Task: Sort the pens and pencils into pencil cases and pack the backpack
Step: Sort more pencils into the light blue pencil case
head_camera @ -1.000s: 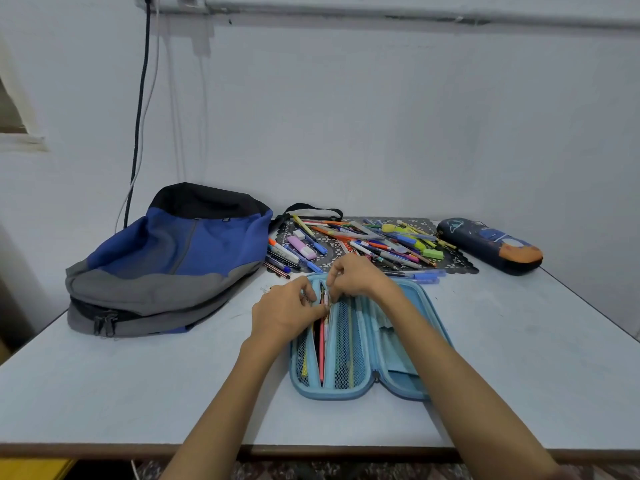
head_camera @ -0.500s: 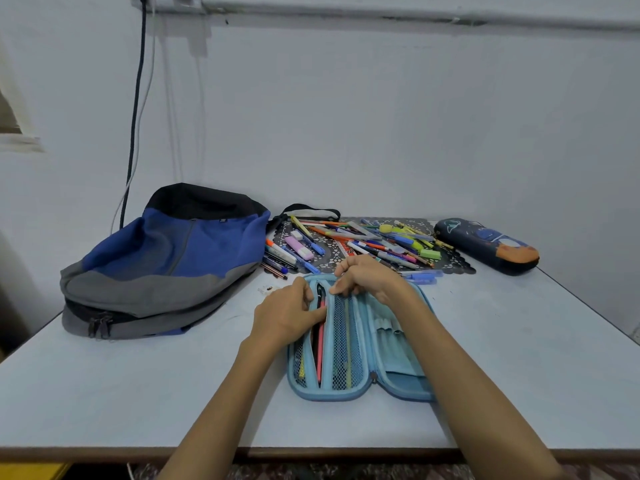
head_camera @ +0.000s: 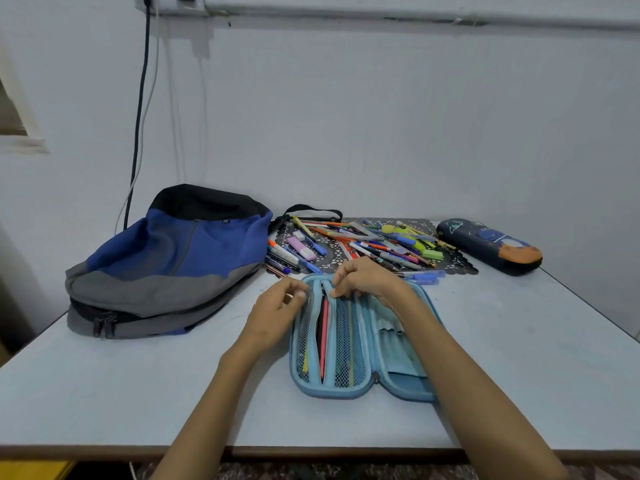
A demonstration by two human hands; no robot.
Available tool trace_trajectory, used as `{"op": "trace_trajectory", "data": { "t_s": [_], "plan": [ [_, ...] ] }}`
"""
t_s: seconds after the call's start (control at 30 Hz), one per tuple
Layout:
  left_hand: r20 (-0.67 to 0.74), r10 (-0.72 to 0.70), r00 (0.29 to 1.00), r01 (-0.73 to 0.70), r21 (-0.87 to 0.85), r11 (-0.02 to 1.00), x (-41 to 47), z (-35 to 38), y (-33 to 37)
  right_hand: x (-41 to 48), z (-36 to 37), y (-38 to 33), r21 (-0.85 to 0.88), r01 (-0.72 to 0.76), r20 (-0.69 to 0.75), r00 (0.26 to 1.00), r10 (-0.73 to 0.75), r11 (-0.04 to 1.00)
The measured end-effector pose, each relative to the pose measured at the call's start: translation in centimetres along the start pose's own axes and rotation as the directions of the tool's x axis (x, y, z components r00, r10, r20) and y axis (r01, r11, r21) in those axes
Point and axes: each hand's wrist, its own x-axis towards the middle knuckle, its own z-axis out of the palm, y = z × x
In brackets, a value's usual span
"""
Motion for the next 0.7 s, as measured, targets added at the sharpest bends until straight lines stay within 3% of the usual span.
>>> {"op": "trace_trajectory", "data": {
  "t_s": [0.13,0.27,0.4,0.53,0.6,0.7],
  "plan": [
    [-0.079,0.053,0.995,-0.034,0.224,0.974,-0.9,0.2,-0.6,0.3,0.2,-0.1,-0.073,0.011,-0.001,1.0,-0.011,0.997],
    [-0.018,0.05,0.999,-0.03,0.6,0.799,-0.4,-1.0,-2.4,0.7,0.3,0.4,-0.103,0.026,0.004,1.0,-0.025,0.994],
    [0.133,-0.153,0.979,0.012,0.717,0.697,-0.9,-1.4,-3.5,1.0,-0.2,0.2,-0.137,0.029,0.056,0.998,-0.021,0.99],
    [0.157,-0.182,0.971,0.0,0.756,0.654,-1.0,-1.3,-3.7,1.2,-1.1,-0.4,-0.106,-0.004,0.121,0.992,0.017,0.994],
    [0.149,-0.171,0.974,-0.003,0.761,0.649,-1.0,-1.2,-3.8,1.4,-2.0,-0.6,-0.064,-0.005,0.05,0.999,0.008,0.998],
    [0.144,-0.162,0.976,-0.002,0.753,0.658,-1.2,-1.2,-3.7,3.0,-4.3,0.5,-0.064,0.031,-0.274,0.961,-0.048,0.997]
  ]
}}
